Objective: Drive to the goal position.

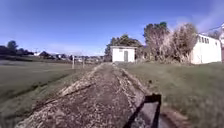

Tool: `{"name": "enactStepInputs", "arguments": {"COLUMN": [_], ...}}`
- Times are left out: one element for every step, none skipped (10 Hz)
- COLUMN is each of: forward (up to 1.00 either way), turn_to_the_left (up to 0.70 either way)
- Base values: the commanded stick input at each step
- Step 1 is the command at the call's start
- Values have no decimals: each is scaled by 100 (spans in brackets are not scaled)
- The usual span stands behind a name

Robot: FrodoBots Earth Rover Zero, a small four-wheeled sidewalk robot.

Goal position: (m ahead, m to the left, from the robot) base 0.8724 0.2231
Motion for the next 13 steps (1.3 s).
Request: {"name": "enactStepInputs", "arguments": {"forward": [100, 100, 100, 100, 100, 100, 100, 100, 100, 100, 100, 100, 100], "turn_to_the_left": [0, 0, 0, 0, 0, 0, 0, 0, 0, 0, 0, 3, 5]}}
